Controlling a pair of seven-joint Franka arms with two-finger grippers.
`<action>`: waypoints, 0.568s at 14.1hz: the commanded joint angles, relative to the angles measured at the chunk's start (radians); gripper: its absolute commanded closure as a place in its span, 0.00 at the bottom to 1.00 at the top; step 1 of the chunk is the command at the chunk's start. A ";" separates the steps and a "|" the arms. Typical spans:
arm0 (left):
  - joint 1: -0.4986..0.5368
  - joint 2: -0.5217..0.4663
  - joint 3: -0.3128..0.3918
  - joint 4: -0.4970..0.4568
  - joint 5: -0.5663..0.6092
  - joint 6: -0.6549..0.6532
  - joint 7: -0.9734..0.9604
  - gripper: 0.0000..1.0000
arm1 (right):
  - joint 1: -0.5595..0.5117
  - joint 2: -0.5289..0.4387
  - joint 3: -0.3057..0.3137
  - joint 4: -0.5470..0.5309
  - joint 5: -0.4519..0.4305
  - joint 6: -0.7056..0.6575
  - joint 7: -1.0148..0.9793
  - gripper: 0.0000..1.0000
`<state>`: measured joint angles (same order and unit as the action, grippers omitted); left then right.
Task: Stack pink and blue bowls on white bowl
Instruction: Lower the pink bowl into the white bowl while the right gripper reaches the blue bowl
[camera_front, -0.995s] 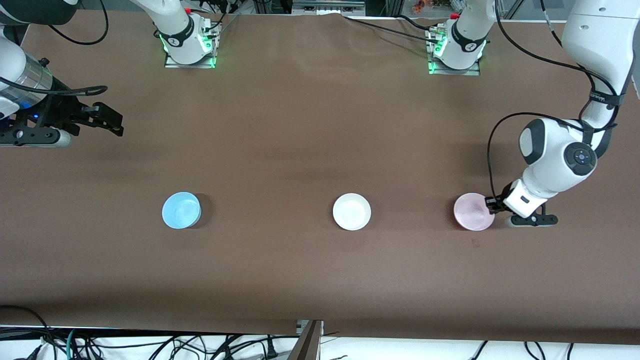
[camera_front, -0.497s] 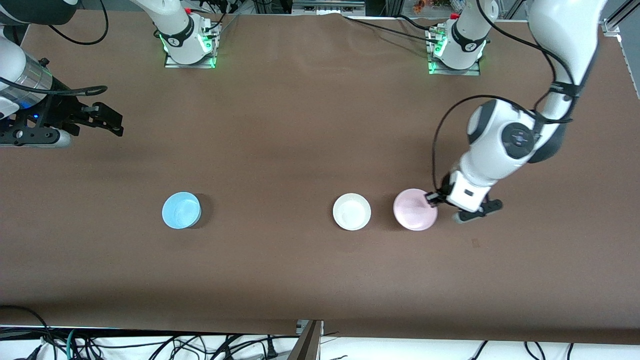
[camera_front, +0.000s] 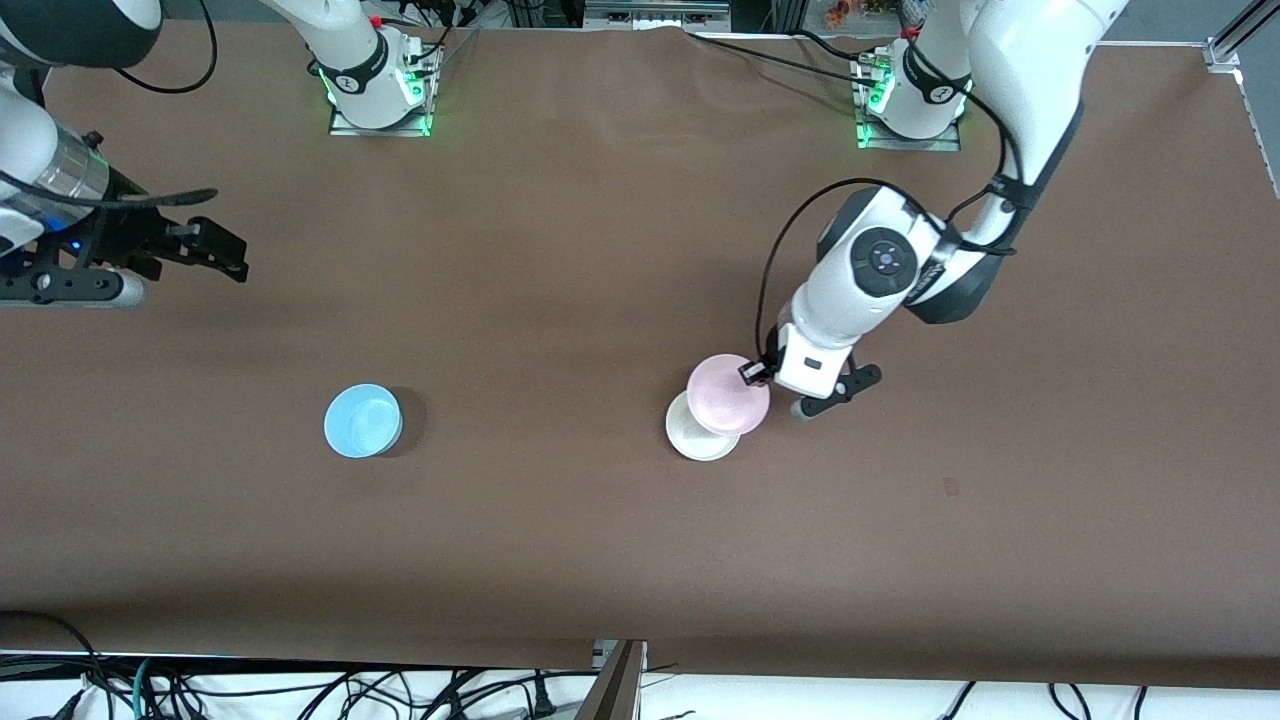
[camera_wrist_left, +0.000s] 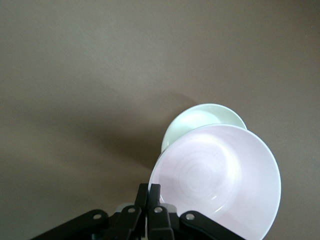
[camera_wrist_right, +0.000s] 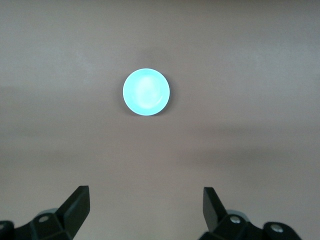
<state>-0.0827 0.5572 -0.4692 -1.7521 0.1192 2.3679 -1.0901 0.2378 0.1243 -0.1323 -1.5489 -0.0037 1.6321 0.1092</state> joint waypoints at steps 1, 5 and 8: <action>-0.077 0.085 0.052 0.103 0.078 -0.009 -0.104 1.00 | 0.000 0.115 0.002 0.013 0.002 0.020 -0.005 0.00; -0.089 0.128 0.052 0.148 0.145 0.017 -0.186 1.00 | -0.006 0.142 0.000 0.015 -0.001 0.032 -0.013 0.00; -0.089 0.133 0.054 0.148 0.145 0.028 -0.188 1.00 | -0.005 0.208 0.000 0.013 0.014 0.095 -0.016 0.00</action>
<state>-0.1559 0.6785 -0.4278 -1.6316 0.2358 2.3946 -1.2499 0.2360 0.2929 -0.1339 -1.5527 -0.0033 1.6855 0.1086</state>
